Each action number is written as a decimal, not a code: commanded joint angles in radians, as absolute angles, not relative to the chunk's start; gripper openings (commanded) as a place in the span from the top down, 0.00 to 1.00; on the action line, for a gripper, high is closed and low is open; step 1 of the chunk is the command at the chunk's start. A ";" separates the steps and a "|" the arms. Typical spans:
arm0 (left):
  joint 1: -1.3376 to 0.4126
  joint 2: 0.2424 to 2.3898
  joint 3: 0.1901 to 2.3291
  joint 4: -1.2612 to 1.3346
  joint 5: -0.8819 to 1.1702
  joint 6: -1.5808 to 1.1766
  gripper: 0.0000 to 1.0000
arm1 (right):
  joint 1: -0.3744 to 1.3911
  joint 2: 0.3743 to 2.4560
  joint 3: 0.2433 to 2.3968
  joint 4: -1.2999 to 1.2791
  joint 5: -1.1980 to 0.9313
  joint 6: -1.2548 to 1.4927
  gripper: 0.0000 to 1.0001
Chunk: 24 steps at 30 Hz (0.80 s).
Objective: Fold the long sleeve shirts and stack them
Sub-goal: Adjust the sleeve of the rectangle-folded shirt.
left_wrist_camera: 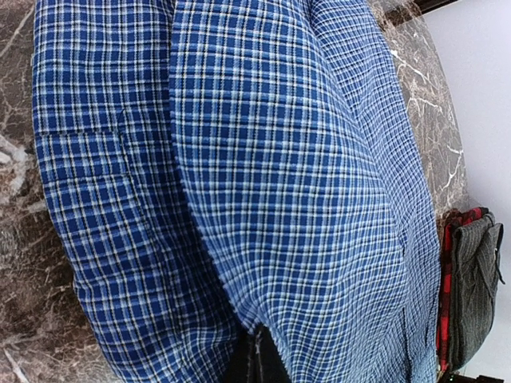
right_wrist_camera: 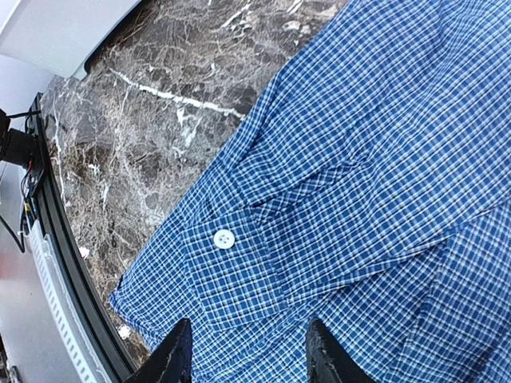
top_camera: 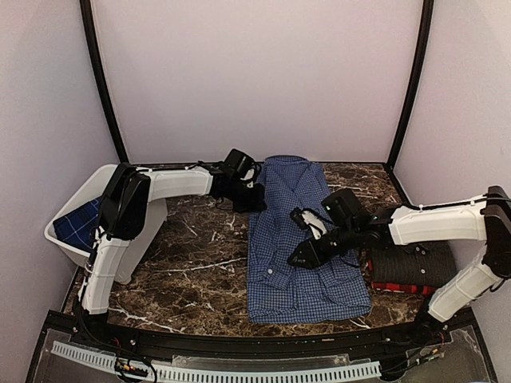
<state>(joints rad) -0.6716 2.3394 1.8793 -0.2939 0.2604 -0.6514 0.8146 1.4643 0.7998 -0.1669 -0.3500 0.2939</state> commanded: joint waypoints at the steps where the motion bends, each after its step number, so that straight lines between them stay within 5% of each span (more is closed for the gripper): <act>1: -0.673 2.325 1.865 -0.319 0.238 -0.643 0.97 | 0.795 1.422 0.819 -0.167 -0.273 0.326 0.55; 9: -0.671 2.324 1.926 -0.352 0.213 -0.601 0.66 | 0.657 1.405 0.846 -0.136 -0.199 0.451 0.55; 24: -0.644 2.192 1.841 -0.409 0.205 -0.574 0.63 | 0.555 1.781 1.210 0.048 -0.411 0.525 0.63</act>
